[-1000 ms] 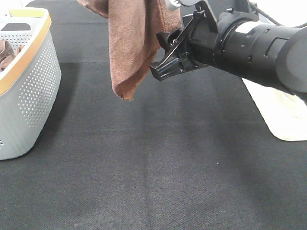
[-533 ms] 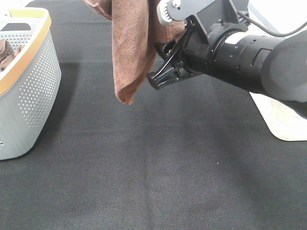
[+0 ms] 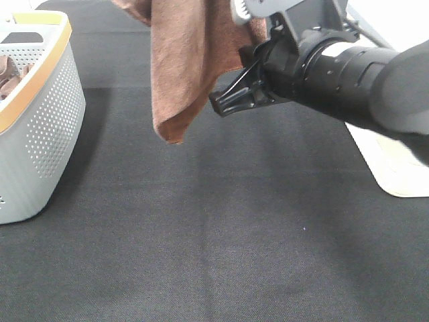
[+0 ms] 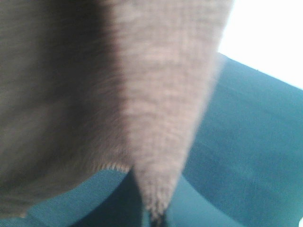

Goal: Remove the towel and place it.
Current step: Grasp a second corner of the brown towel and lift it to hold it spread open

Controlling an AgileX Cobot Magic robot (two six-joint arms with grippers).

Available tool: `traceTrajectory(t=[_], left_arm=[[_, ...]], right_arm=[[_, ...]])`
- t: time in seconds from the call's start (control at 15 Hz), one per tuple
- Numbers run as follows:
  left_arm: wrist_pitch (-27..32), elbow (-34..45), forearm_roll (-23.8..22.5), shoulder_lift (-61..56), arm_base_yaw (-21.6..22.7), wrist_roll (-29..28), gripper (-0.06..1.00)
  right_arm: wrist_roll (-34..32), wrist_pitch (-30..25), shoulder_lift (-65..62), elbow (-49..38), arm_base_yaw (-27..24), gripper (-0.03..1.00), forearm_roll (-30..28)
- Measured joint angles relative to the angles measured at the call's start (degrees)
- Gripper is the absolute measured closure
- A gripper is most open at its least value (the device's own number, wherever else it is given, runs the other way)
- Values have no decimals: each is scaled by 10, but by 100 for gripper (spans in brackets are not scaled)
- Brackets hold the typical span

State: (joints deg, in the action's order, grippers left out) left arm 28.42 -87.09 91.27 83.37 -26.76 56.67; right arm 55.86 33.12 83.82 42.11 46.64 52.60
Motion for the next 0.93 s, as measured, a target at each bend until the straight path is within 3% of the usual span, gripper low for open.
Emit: traceTrajectory(t=[0.27,0.33,0.4,0.6,0.73,0.87,0.93], left_arm=[[-69,0,-162,0,0,-57,94],[-69,0,-162,0,0,-57,94],[-80,0,-210,1,0,-87,94],[-69,0,-352,9,1,-206,94],[-26,0,-486,19,1,-317,94],[14,0,-647,25,1,-442,94],[25,0,-693,25,1,-475,94]], right_arm=[[5,-104,-42,0,0,97,5],[5,-104,-42,0,0,97,5],[8,-146,-44,0,0,97,5],[11,-261,-44,2,0,97,14],[11,-320,-44,2,-5,97,38],[-17,-415,-44,10,-53,97,47],[-37,-466,-44,19,-86,97,34]])
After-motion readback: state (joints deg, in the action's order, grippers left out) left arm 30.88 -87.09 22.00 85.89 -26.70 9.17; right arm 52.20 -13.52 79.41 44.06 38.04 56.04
